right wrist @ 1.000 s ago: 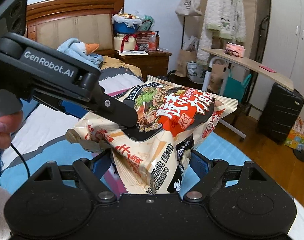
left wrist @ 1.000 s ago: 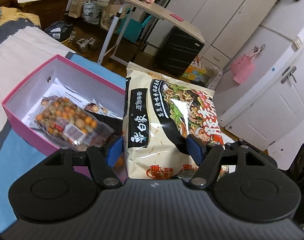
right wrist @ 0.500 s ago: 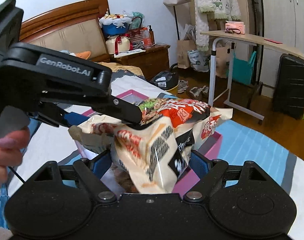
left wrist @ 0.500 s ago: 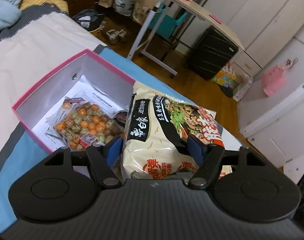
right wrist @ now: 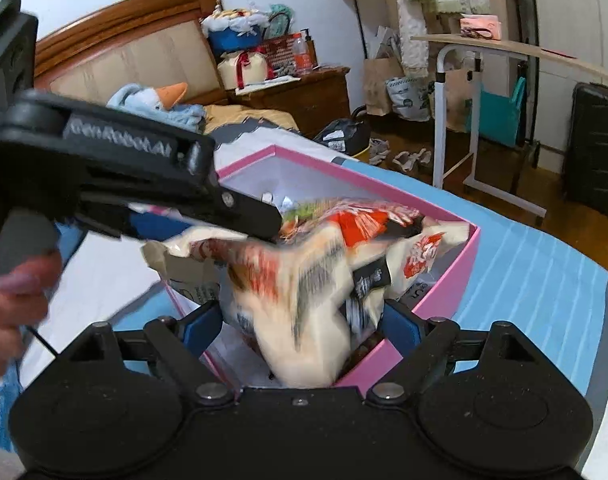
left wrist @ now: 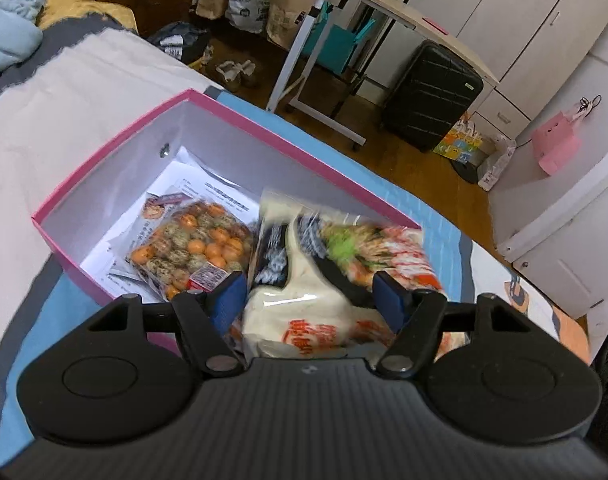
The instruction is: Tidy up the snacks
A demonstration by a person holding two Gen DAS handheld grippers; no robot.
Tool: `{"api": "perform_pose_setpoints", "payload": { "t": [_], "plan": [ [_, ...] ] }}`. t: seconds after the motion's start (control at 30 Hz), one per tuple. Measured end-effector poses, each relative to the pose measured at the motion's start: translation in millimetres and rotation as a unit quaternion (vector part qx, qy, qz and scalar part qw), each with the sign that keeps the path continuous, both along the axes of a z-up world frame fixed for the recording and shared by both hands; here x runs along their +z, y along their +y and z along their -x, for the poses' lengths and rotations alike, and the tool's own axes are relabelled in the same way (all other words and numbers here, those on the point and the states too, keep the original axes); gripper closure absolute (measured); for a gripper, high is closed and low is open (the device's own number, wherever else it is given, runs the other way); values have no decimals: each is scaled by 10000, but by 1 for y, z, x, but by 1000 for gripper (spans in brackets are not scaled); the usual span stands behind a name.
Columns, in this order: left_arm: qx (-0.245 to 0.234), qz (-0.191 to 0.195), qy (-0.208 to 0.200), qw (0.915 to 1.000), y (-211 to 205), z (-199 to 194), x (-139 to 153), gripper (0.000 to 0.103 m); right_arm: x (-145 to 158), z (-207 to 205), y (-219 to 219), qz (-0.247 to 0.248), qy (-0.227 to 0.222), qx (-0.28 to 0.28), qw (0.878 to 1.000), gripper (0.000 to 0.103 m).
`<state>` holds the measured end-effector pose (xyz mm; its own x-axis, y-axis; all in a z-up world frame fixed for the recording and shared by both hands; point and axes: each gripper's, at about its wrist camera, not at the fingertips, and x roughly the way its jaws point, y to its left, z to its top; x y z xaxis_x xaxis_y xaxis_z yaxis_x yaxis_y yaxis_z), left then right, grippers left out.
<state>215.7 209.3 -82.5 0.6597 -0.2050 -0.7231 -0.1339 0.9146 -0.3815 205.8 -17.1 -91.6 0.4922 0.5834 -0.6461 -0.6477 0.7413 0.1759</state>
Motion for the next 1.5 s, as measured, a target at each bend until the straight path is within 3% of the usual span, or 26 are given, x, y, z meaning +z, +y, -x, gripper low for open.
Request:
{"api": "perform_pose_setpoints", "payload": {
  "t": [0.13,0.3,0.4,0.43,0.6,0.8,0.93,1.03,1.5],
  "plan": [
    [-58,-401,-104,9991,-7,10,7,35,0,13,0,290,-287,228,9989,14],
    [-195,-644,-141,9976,-18,24,14,37,8,28,-13,19,-235,403,9989,14],
    [-301,-755,-164,9966,-25,26,16,37,9,28,-17,-83,-281,305,9991,40],
    [-307,-804,-159,9962,-28,26,16,38,8,26,-18,-84,-212,243,9994,55],
    [-369,-805,-163,9959,-34,23,11,41,-6,15,-12,-101,6,-79,9999,64],
    [-415,-885,-109,9952,-38,23,2,41,-9,24,0,310,-328,-10,9990,62],
    [-469,-900,-265,9945,-42,35,9,41,5,52,-24,141,-508,-3,9986,42],
    [-555,-1040,-360,9924,-49,47,17,41,13,64,-51,-121,-459,-197,9987,41],
    [-720,-1645,-931,9793,-104,103,74,38,50,93,-129,-1,-554,-1127,9921,35]
  ]
}}
